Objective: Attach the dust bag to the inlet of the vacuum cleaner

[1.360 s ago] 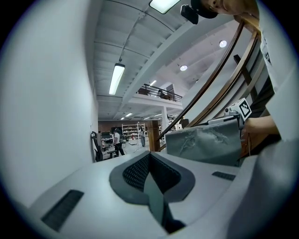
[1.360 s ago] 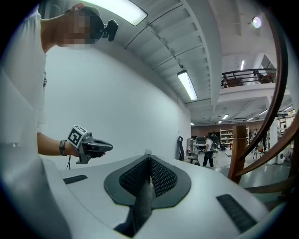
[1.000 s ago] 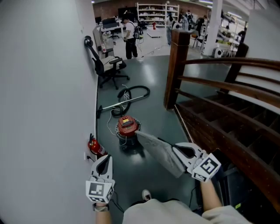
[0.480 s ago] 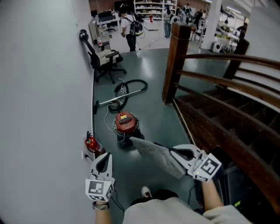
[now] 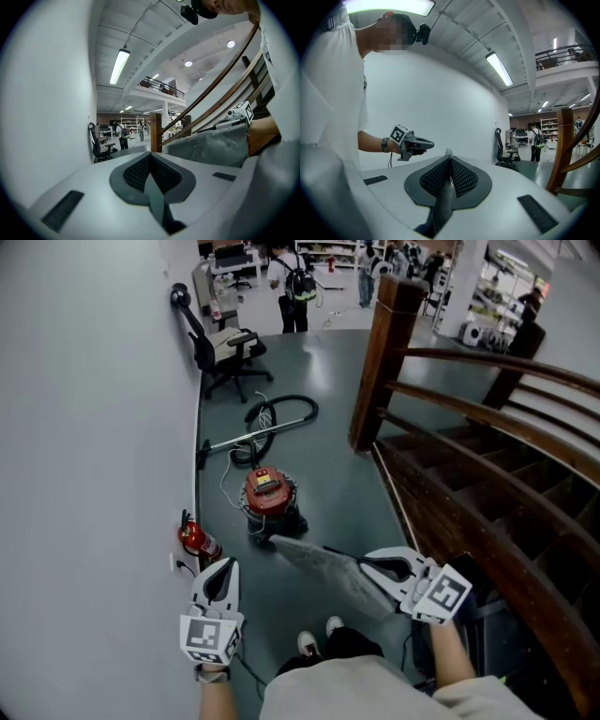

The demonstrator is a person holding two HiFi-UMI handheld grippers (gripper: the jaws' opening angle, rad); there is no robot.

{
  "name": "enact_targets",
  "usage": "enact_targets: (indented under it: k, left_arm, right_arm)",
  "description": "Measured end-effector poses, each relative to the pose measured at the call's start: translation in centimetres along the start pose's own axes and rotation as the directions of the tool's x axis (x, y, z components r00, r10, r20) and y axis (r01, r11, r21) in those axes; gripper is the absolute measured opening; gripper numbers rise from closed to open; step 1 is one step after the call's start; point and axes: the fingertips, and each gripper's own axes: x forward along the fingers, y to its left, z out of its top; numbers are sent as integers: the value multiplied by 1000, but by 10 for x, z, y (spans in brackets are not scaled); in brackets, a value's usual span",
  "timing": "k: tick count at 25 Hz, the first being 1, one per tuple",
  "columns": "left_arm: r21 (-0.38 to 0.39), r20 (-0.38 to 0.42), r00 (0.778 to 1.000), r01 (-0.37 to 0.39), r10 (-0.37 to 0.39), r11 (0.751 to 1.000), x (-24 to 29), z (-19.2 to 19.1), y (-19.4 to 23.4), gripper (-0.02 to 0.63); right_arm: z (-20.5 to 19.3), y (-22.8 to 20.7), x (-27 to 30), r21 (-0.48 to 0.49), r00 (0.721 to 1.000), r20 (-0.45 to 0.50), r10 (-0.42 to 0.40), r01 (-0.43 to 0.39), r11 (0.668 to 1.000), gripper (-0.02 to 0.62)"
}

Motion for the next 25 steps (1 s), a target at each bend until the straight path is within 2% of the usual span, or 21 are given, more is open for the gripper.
enact_targets:
  k: [5, 13, 19, 25]
  left_arm:
    - [5, -20, 1000, -11, 11, 1000, 22, 0, 8, 0]
    - [21, -37, 998, -48, 48, 999, 61, 20, 17, 0]
    - [21, -37, 999, -30, 31, 999, 82, 16, 12, 0]
    - [21, -58, 997, -41, 42, 999, 91, 8, 10, 0]
  right_arm:
    - [-6, -22, 7, 26, 999, -10, 33, -33, 999, 29]
    - [-19, -56, 24, -44, 991, -63, 116, -118, 992, 29]
    - [-28, -75, 29, -82, 984, -82, 159, -165, 983, 31]
    - [-34, -82, 33, -65, 973, -82, 216, -222, 973, 29]
